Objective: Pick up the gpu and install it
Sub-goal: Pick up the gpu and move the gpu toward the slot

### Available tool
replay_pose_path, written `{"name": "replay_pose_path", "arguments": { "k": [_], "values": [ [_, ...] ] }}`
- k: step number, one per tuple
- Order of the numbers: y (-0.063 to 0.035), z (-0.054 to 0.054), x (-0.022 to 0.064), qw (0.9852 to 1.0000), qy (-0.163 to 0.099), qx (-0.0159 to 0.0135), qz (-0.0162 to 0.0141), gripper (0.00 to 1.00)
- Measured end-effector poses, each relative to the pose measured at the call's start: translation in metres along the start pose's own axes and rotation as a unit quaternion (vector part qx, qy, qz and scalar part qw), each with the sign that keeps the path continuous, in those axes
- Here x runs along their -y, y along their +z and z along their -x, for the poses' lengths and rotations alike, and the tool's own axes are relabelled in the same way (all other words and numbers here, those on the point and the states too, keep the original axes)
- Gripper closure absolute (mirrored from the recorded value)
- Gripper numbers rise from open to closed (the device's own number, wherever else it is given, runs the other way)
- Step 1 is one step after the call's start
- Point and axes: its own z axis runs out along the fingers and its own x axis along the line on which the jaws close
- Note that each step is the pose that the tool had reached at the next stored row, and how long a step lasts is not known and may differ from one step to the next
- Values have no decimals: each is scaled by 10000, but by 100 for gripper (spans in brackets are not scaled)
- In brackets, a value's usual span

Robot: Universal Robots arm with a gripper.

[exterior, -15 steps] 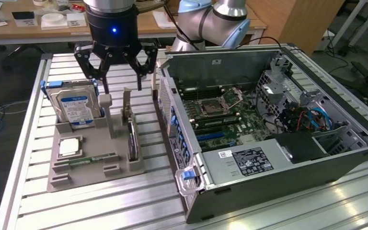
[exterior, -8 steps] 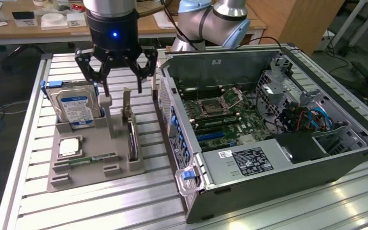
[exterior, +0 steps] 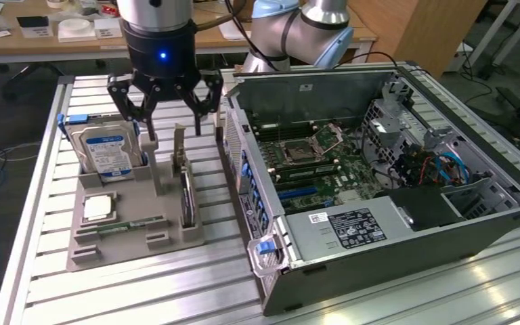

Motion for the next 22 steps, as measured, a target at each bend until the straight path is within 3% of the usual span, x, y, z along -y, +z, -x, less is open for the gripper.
{"name": "replay_pose_path", "arguments": {
  "k": [22],
  "values": [
    [181,0,103,10000,-1,-18,0,29]
  ]
}}
